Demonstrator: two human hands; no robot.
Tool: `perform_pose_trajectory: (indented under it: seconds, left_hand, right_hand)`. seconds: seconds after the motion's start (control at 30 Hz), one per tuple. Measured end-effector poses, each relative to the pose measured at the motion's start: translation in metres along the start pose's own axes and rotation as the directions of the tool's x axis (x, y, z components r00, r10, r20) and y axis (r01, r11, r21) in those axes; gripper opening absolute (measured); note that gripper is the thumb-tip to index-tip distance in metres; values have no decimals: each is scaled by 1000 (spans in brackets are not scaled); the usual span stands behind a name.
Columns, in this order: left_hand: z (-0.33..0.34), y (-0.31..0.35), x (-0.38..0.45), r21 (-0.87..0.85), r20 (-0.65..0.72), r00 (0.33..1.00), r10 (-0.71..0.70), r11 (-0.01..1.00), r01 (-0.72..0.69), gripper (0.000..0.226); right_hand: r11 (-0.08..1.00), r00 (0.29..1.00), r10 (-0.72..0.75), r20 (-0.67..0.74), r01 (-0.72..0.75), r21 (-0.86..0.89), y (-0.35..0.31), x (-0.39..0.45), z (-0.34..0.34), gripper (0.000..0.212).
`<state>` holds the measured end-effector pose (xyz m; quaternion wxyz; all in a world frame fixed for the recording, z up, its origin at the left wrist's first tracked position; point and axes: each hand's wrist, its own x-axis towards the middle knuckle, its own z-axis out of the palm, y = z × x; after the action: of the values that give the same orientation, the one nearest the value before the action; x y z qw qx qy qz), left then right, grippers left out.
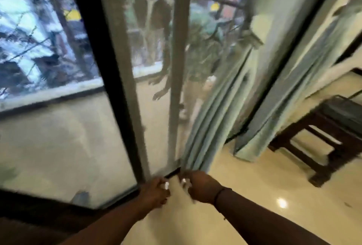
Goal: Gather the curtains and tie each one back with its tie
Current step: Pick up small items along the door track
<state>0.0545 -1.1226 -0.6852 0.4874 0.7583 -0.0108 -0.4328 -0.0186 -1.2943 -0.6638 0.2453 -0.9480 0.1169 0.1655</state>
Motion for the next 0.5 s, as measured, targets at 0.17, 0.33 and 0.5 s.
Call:
perform_pose_trajectory:
  seconds: [0.17,0.33,0.5]
  left_hand:
    - [130,50,-4,102,177,983,54,992,-73,24]
    - [298,95,-17,238,325,942,89,956,-172,27]
    - [465,110,-29,344,480,873,85,897,-277,33]
  right_hand:
    - [982,970,189,-150,-184,48,100,-88,-26,38]
    - [901,884,407,-231,-345,264,228,-184,-49,39]
    - [806,779,569,-262,-465,366,361,-293,-84,37]
